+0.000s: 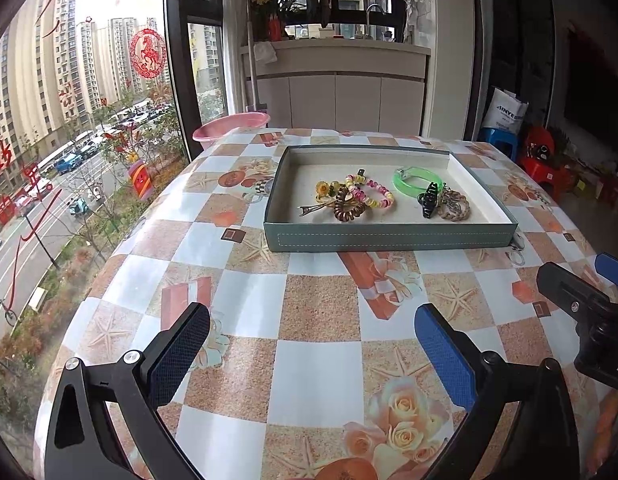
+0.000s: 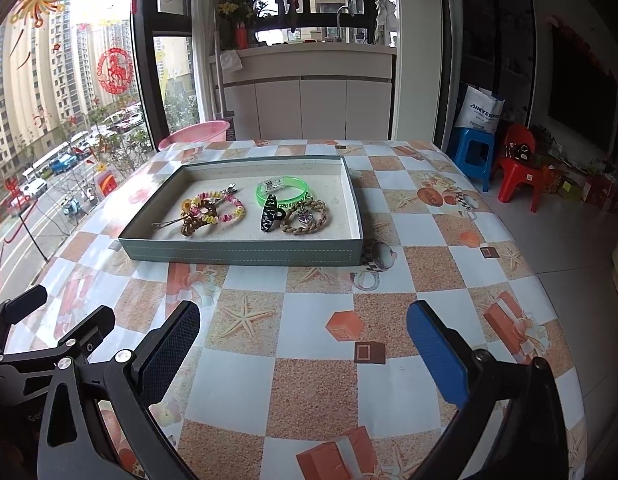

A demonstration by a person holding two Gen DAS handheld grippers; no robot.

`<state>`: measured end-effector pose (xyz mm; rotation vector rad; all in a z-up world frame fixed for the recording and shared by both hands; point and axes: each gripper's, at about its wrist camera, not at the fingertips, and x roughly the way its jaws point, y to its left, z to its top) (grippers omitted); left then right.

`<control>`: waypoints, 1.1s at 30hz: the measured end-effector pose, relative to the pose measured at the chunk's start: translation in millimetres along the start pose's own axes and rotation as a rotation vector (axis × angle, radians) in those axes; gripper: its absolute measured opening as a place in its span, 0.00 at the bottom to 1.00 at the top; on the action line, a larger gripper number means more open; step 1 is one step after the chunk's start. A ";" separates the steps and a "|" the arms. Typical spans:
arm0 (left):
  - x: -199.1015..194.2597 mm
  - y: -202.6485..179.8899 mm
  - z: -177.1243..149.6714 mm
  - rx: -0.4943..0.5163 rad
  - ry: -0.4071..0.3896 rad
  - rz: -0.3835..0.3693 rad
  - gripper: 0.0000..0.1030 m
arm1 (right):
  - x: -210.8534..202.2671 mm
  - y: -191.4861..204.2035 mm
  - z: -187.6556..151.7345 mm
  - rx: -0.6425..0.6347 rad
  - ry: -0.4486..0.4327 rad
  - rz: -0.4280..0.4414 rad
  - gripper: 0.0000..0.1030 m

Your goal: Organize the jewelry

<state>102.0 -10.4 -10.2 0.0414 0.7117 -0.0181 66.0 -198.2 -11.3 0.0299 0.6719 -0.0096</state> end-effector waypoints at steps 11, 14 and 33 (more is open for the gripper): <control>2.2 -0.7 -0.1 0.006 0.004 0.006 1.00 | 3.8 3.6 1.8 -0.004 0.010 0.007 1.00; 3.0 -0.8 -0.1 0.006 0.004 0.007 1.00 | 4.5 3.6 2.0 -0.002 0.012 0.010 1.00; 3.3 0.4 0.0 0.003 0.005 0.006 1.00 | 5.0 3.4 2.1 -0.003 0.013 0.013 1.00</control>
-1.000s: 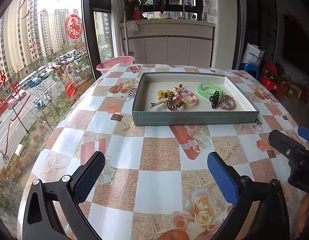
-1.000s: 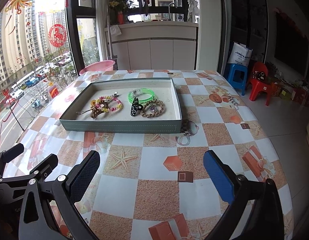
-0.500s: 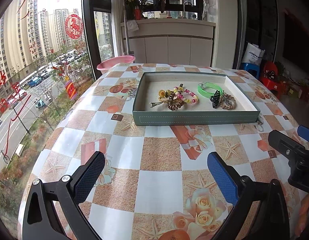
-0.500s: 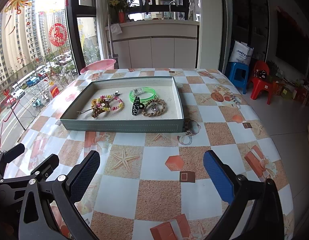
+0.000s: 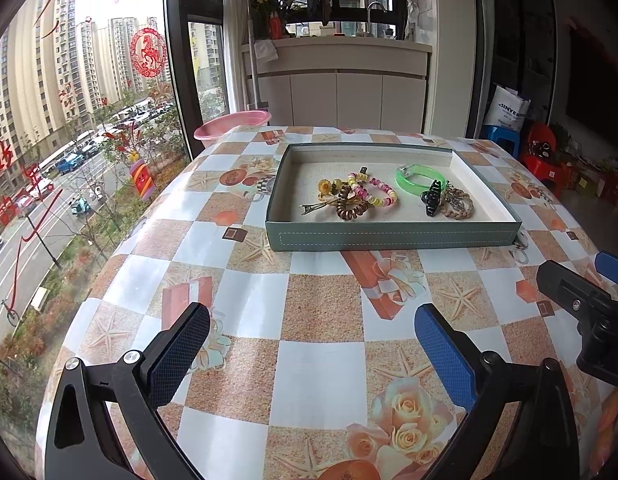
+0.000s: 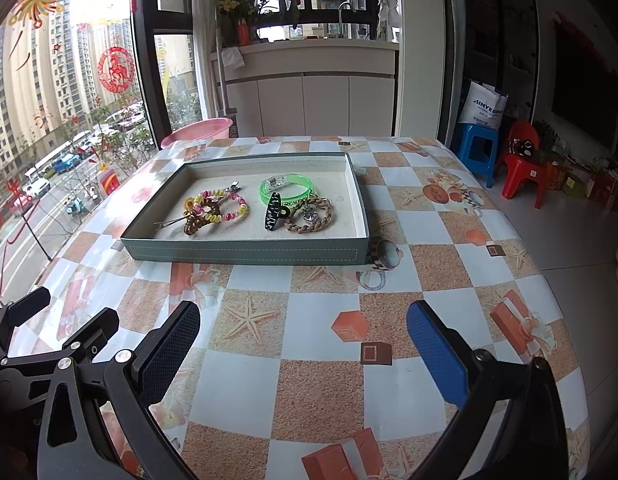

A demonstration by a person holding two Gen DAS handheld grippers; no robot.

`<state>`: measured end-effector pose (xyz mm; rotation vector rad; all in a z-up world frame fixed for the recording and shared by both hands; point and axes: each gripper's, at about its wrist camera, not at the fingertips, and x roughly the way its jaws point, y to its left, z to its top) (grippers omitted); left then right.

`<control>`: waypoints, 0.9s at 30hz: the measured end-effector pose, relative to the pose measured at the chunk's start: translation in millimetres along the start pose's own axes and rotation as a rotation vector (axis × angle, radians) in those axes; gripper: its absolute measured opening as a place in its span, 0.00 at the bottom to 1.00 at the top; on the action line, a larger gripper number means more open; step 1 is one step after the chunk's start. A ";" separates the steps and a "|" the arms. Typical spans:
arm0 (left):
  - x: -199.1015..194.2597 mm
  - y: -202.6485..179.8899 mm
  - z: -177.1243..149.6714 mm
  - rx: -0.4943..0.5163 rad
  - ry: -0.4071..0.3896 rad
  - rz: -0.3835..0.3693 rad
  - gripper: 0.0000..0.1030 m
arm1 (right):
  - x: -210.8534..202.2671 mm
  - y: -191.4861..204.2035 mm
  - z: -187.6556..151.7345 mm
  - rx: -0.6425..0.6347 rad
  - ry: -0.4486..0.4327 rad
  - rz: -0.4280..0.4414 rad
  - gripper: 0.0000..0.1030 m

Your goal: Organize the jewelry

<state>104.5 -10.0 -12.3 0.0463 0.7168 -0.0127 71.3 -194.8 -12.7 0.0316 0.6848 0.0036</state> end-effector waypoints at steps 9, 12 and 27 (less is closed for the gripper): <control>0.0 1.3 -0.4 -0.004 0.000 0.001 1.00 | 0.3 0.2 -0.2 0.001 0.001 0.000 1.00; 0.4 1.7 -0.8 -0.003 0.000 0.004 1.00 | 0.2 0.1 -0.2 0.001 0.000 0.001 1.00; 0.3 1.3 -2.3 -0.002 0.004 0.005 1.00 | 0.2 0.4 -0.4 0.001 0.001 0.002 1.00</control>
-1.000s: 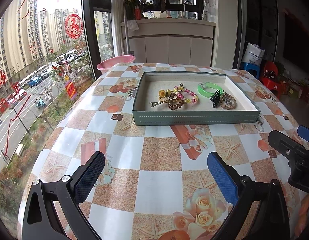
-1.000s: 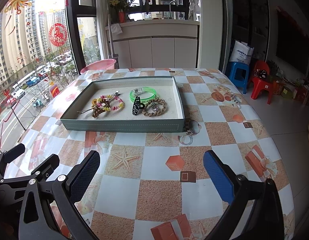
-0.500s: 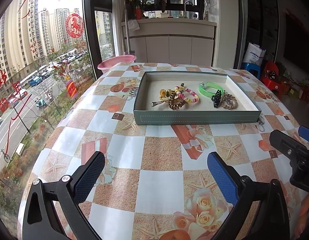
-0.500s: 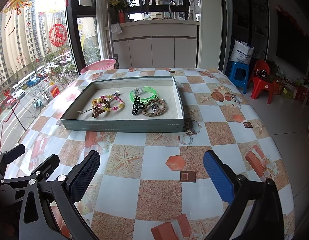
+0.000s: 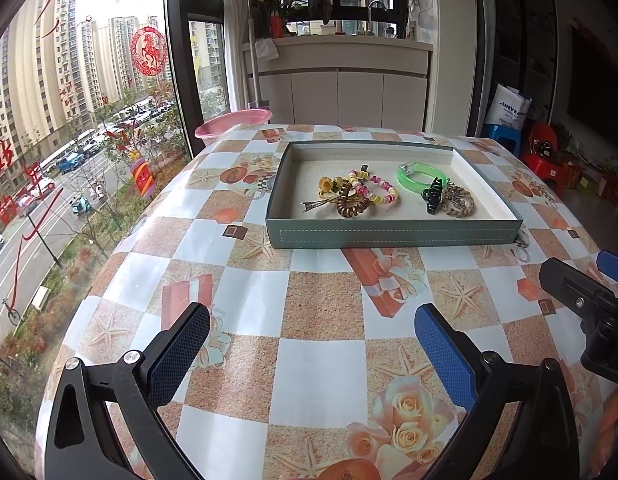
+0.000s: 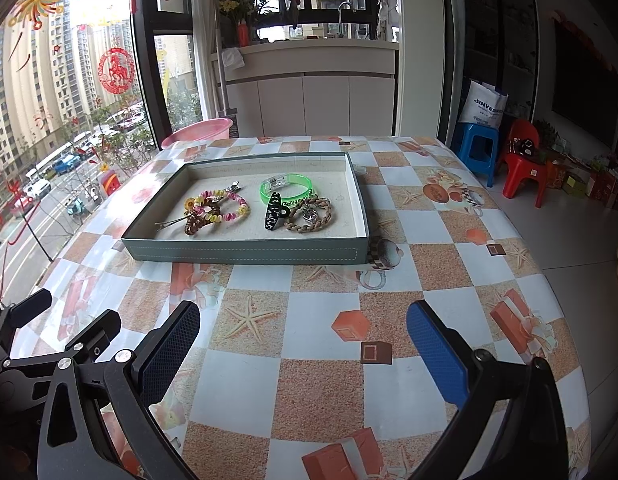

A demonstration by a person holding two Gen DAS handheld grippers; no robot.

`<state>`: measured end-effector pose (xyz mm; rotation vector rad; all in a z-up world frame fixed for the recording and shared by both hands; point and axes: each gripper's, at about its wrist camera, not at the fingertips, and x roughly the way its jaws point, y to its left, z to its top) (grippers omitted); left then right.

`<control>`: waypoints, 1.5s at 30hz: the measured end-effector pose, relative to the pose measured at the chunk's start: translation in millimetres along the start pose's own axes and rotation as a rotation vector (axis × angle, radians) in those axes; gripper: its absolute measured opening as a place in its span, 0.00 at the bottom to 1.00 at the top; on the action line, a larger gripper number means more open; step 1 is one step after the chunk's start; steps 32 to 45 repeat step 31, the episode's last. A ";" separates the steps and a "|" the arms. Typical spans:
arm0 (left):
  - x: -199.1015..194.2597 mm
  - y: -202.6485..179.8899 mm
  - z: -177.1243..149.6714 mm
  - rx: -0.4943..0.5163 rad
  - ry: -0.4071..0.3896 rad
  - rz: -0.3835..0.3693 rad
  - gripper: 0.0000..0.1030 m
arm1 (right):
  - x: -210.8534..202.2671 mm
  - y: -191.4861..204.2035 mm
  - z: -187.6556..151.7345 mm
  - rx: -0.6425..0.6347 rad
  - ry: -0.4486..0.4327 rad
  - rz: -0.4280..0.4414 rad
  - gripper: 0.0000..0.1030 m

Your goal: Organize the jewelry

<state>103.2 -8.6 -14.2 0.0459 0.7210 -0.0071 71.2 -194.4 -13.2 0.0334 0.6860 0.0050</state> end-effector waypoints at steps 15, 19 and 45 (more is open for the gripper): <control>-0.3 -0.8 -0.5 0.004 -0.001 0.003 1.00 | -0.2 0.1 0.1 0.002 -0.001 0.000 1.00; -0.7 -0.7 -0.6 0.001 -0.004 0.004 1.00 | -0.2 -0.2 0.1 0.001 -0.001 0.000 1.00; 0.3 3.8 -0.6 -0.030 -0.002 0.001 1.00 | 0.0 0.3 -0.8 0.005 0.003 0.000 1.00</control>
